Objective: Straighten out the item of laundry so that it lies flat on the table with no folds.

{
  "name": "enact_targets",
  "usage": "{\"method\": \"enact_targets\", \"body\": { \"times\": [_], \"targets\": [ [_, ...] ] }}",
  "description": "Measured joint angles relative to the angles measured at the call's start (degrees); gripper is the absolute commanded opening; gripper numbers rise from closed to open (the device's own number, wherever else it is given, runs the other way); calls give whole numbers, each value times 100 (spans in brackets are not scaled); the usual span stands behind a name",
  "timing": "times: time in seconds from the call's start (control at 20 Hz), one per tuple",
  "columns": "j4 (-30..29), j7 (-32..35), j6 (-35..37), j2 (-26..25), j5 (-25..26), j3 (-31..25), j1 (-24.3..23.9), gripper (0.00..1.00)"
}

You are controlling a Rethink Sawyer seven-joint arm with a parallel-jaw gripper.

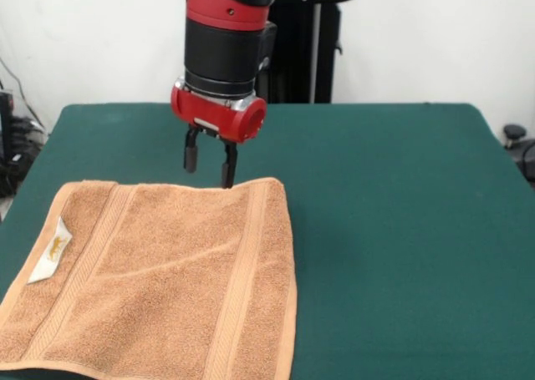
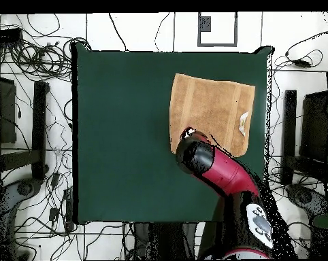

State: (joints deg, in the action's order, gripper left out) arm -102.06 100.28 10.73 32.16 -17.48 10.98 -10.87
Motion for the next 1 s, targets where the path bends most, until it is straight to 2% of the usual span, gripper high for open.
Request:
{"method": "enact_targets", "body": {
  "times": [0.5,0.7,1.0],
  "targets": [
    [-5,480,0,-281,-815,274,432,100],
    [-8,892,0,-433,-1235,432,651,100],
    [-101,1440,0,-524,-1637,458,706,100]
  ]
}}
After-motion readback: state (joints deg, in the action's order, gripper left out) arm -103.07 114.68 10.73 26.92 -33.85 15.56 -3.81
